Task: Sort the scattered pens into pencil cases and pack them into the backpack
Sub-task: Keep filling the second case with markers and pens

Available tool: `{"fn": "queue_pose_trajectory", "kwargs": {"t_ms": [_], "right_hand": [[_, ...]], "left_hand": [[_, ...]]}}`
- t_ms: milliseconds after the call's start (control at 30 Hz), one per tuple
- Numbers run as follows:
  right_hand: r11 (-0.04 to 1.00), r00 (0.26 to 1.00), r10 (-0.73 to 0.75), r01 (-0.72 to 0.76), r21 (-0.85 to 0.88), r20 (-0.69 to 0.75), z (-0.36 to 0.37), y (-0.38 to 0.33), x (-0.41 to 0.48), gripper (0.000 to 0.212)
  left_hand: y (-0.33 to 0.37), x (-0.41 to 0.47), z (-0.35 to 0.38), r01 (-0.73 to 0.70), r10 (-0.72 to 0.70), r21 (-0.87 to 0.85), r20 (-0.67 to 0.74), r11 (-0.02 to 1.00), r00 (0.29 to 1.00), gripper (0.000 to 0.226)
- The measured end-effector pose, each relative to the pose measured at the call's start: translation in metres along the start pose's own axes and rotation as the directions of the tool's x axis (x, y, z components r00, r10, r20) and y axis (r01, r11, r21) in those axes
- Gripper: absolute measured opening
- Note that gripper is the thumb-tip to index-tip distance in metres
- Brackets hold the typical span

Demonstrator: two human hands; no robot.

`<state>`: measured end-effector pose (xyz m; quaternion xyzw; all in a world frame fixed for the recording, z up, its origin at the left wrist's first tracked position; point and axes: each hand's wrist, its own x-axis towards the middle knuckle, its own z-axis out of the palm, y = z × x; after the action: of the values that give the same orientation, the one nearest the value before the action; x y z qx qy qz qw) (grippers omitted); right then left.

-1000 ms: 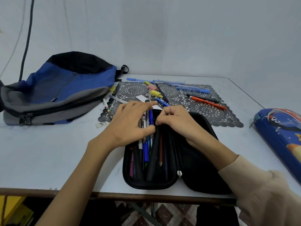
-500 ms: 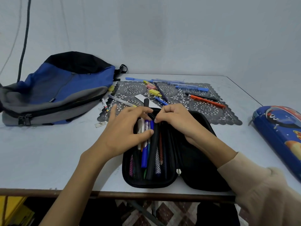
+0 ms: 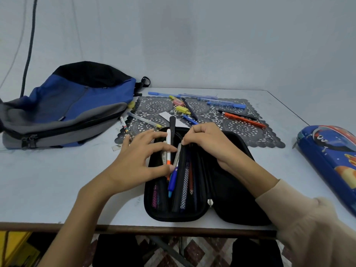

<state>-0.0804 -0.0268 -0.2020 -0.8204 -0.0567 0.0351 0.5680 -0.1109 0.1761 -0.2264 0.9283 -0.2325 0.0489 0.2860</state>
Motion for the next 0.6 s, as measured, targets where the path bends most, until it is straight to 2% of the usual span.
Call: {"fn": "queue_pose_trajectory", "kwargs": {"t_ms": [200, 300, 400, 467, 600], "right_hand": [[0.999, 0.998, 0.037, -0.038, 0.027, 0.04, -0.002, 0.003, 0.002, 0.011], [1.0, 0.996, 0.012, -0.01, -0.026, 0.084, -0.003, 0.001, 0.0, 0.008], [0.998, 0.995, -0.031, 0.037, -0.059, 0.098, -0.005, 0.002, 0.002, 0.014], [0.997, 0.996, -0.047, 0.051, -0.059, 0.081, -0.006, 0.003, 0.004, 0.011], [0.998, 0.996, -0.05, 0.053, -0.043, 0.069, -0.007, 0.004, 0.005, 0.013]], "left_hand": [[0.015, 0.01, 0.014, 0.087, -0.089, 0.141, 0.007, 0.986, 0.996, 0.071], [0.017, 0.008, 0.013, 0.106, -0.11, 0.127, 0.024, 0.986, 0.994, 0.075], [0.016, 0.002, 0.005, 0.119, -0.124, 0.05, 0.12, 0.992, 0.985, 0.071], [0.016, -0.002, 0.001, 0.119, -0.123, 0.038, 0.161, 0.992, 0.979, 0.067], [0.022, -0.002, 0.005, 0.116, -0.127, 0.079, 0.151, 0.99, 0.98, 0.083]]}}
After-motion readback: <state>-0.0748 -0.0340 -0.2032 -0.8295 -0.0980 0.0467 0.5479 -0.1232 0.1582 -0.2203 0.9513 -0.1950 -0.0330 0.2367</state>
